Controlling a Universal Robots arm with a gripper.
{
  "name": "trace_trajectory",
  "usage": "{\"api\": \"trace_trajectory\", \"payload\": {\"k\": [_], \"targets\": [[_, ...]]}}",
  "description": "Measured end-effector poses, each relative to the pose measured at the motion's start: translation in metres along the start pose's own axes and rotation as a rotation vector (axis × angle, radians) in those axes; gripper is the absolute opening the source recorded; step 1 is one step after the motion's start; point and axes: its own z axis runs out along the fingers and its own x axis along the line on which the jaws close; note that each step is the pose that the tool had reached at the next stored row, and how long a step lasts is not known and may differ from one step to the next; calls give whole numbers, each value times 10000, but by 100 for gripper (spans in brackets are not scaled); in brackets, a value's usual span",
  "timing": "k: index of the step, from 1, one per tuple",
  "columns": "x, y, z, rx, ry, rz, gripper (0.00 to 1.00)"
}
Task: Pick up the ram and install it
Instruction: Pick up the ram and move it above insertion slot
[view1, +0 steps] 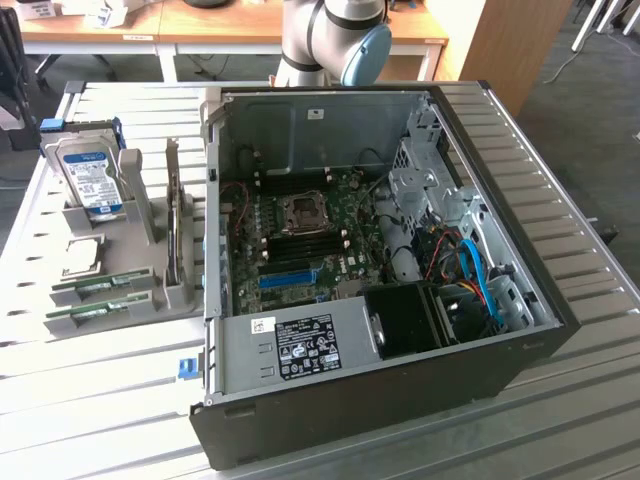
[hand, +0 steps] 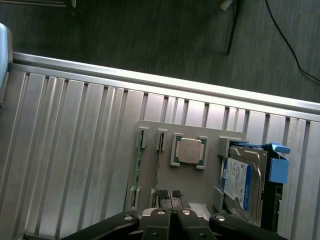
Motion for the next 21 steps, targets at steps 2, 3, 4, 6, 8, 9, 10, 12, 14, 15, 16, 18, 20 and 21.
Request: {"api": "trace_trajectory", "payload": {"k": [2,3,4,6,8,9,10,12,14,15,16,18,20,21], "targets": [[0,0,0,0,0,0,11],[0,0,0,0,0,0,11],[0,0,0,0,0,0,11],[0,0,0,0,-4,11,11],[-1,0,1,0,-11,107,11],[-1,0,0,-2,-16,196,11],[-1,0,0,-4,-23,297,11],[0,0,1,-7,-37,511,11],[-1,0,0,-8,-41,562,11],[0,0,1,-7,-41,562,11],[0,0,0,1,-41,562,11],[0,0,2,38,-60,561,11],[1,0,3,121,-84,560,11],[0,0,4,183,-94,560,11]]}}
